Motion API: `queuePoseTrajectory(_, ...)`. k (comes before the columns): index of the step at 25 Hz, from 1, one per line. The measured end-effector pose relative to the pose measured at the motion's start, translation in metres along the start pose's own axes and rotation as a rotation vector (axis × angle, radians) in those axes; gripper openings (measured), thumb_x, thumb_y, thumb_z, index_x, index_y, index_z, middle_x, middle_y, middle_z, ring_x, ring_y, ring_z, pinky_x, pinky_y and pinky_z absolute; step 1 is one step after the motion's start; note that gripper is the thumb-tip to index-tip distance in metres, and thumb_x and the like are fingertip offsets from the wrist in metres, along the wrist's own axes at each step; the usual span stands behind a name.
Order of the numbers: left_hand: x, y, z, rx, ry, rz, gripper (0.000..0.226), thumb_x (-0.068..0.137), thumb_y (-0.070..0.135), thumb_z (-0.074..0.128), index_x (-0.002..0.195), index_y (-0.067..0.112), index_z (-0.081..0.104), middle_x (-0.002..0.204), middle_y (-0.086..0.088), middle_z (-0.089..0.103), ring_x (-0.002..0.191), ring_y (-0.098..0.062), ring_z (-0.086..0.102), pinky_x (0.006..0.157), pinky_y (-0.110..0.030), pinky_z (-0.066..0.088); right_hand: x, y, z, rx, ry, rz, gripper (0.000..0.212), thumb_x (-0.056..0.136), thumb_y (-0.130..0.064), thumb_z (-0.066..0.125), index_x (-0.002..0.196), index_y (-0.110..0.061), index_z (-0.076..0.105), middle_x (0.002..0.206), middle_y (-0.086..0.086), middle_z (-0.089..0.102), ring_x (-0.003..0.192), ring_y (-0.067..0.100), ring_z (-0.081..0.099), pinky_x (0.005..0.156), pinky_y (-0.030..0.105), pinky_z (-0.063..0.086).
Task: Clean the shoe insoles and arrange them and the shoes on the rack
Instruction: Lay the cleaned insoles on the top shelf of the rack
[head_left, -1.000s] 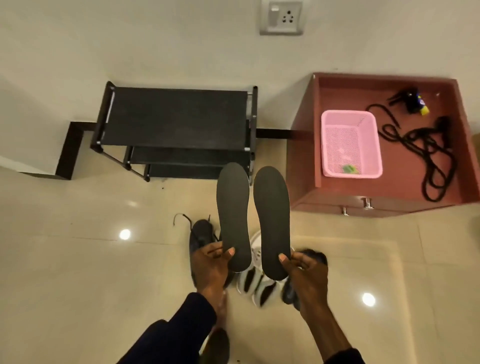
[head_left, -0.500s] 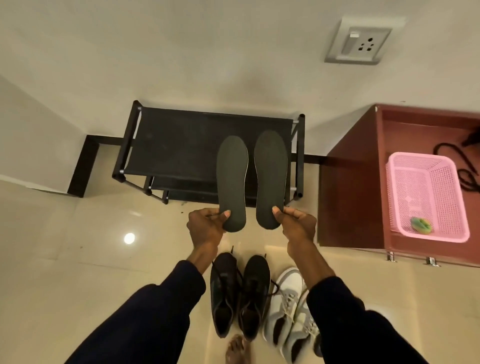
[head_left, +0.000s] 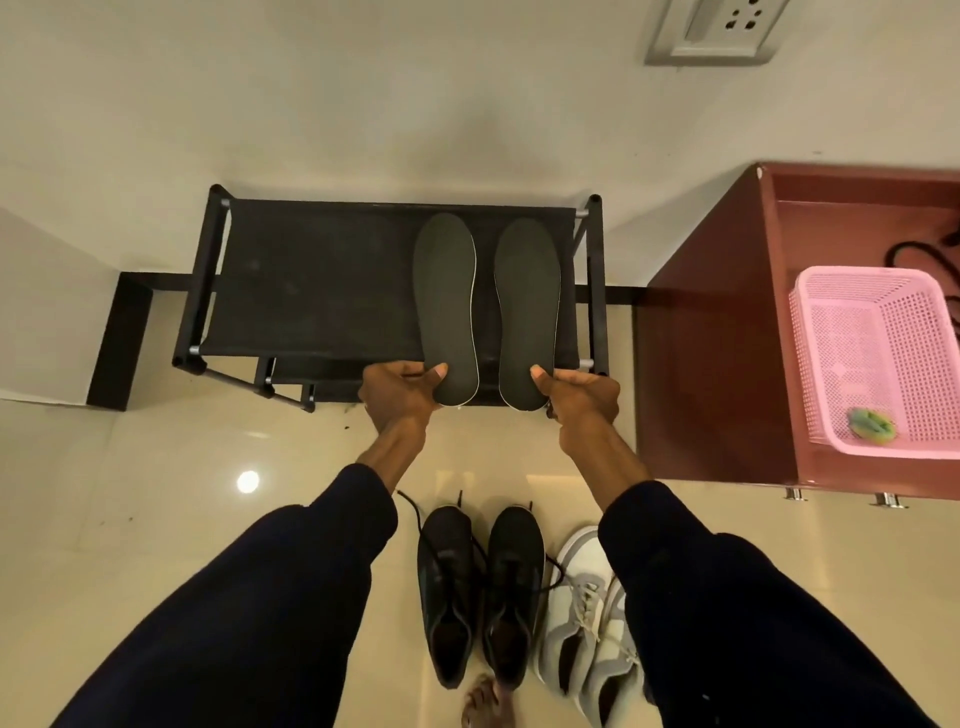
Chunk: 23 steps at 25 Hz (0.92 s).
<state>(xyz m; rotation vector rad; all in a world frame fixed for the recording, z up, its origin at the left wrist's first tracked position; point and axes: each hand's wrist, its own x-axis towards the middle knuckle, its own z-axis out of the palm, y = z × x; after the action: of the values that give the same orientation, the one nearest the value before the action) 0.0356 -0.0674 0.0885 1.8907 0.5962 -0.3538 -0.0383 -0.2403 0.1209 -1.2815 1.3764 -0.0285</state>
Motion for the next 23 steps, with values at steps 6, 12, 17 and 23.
queuePoseTrajectory(6, -0.008, -0.003, -0.002, -0.002, -0.018, 0.077, 0.018, 0.076, 0.014, 0.090, 0.089, 0.011, 0.077, 0.085, -0.003, 0.075, 0.086, -0.028, 0.076, 0.077, -0.052, 0.064, 0.004, 0.009, -0.010, -0.034, -0.016, -0.076, 0.036, 0.077, -0.023, 0.085, 0.104, -0.004, 0.073, 0.096, 0.005, 0.071, 0.081, 0.015, 0.062, 0.068, 0.024, 0.054)
queuePoseTrajectory(12, -0.027, 0.002, 0.006, -0.002, -0.021, 0.062, 0.027, 0.079, 0.009, 0.087, 0.103, 0.001, 0.077, 0.099, -0.013, 0.077, 0.091, -0.029, 0.075, 0.077, -0.051, 0.064, 0.001, 0.022, -0.028, -0.082, 0.043, -0.152, 0.027, 0.077, -0.026, 0.085, 0.093, -0.007, 0.077, 0.090, 0.005, 0.075, 0.085, 0.018, 0.070, 0.067, 0.024, 0.054)
queuePoseTrajectory(17, -0.032, 0.006, 0.005, -0.051, 0.026, 0.037, 0.019, 0.083, 0.020, 0.085, 0.093, 0.007, 0.076, 0.093, -0.010, 0.076, 0.088, -0.029, 0.076, 0.070, -0.045, 0.065, 0.001, 0.035, -0.051, -0.052, 0.005, -0.154, 0.026, 0.077, -0.029, 0.086, 0.092, -0.010, 0.077, 0.094, 0.004, 0.075, 0.089, 0.017, 0.069, 0.075, 0.030, 0.059)
queuePoseTrajectory(23, -0.125, -0.046, -0.021, -0.199, 0.117, -0.143, 0.029, 0.100, 0.039, 0.065, 0.090, 0.012, 0.071, 0.092, -0.006, 0.076, 0.083, -0.027, 0.077, 0.075, -0.037, 0.065, -0.020, 0.074, -0.133, -0.010, -0.174, 0.008, 0.009, 0.085, -0.013, 0.067, 0.081, -0.017, 0.073, 0.089, 0.005, 0.076, 0.067, 0.012, 0.057, 0.056, 0.025, 0.043)
